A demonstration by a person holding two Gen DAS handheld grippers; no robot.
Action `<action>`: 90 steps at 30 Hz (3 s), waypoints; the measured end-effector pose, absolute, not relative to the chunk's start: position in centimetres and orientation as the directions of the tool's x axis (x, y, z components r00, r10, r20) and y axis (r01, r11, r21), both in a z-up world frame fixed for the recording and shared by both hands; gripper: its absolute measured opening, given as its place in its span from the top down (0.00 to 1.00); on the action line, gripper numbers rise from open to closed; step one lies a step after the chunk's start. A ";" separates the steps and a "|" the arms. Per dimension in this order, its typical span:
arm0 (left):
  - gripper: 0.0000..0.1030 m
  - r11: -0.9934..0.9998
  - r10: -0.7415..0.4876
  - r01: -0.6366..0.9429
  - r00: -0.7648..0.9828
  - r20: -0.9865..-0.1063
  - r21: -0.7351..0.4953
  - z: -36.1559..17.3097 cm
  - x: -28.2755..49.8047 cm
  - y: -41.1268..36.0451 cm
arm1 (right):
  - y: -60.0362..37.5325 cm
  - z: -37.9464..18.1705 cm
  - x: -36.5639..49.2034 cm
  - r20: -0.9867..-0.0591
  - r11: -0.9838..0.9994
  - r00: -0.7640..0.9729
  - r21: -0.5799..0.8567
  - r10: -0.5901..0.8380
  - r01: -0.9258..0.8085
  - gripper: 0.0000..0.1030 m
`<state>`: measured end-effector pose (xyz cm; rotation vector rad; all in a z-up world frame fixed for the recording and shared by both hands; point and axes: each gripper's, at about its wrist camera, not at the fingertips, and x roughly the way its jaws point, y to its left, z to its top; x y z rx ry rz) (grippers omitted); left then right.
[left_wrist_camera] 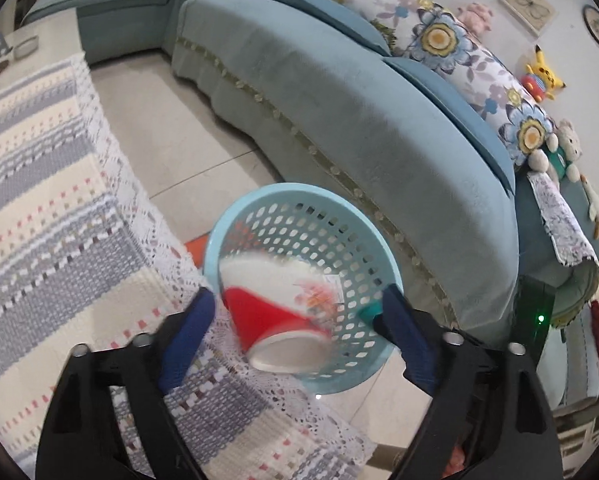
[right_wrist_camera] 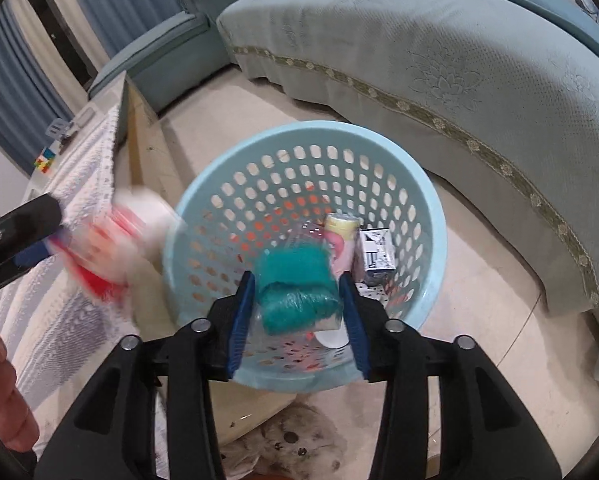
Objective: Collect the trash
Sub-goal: 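Carry the paper bowl and teal packet to the wastebasket and release both, then move both tools back over the table toward the remaining trash, then grasp the orange panda snack bag with the left tool while the right tool grasps the blue milk carton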
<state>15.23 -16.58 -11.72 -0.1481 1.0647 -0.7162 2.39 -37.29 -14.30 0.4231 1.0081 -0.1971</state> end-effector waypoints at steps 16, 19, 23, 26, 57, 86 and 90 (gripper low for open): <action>0.21 0.749 -0.645 0.504 0.407 -0.647 -0.431 -6.0 13.1 -11.6 | -33.1 -9.5 3.3 -0.801 0.933 0.596 0.259 0.064 0.248 0.55; 0.21 0.759 -0.641 0.503 0.467 -0.609 -0.413 -3.8 12.3 -9.2 | -30.7 -6.7 3.8 -0.766 0.951 0.639 0.245 0.070 0.189 0.55; 0.21 0.810 -0.585 0.446 0.581 -0.566 -0.380 -1.2 11.9 -5.1 | -27.4 -3.5 4.6 -0.718 0.967 0.689 0.235 0.102 0.101 0.55; 0.20 0.858 -0.510 0.355 0.675 -0.533 -0.372 0.1 12.0 -0.9 | -24.8 -1.6 5.8 -0.683 0.969 0.719 0.241 0.132 0.051 0.55; 0.56 0.873 -0.194 -0.166 0.744 -0.639 -0.458 -10.1 22.4 18.2 | -3.5 -8.4 26.7 -0.706 0.896 0.552 0.336 0.444 -0.291 0.64; 0.95 0.827 -0.249 -0.118 0.799 -0.547 -0.549 -10.2 15.8 29.1 | 6.7 -5.4 20.9 -0.720 0.852 0.575 0.043 0.388 -0.521 0.44; 0.75 0.842 -0.246 -0.110 0.793 -0.557 -0.528 -10.2 16.3 28.3 | 8.4 -7.2 22.5 -0.753 0.848 0.550 0.020 0.361 -0.529 0.44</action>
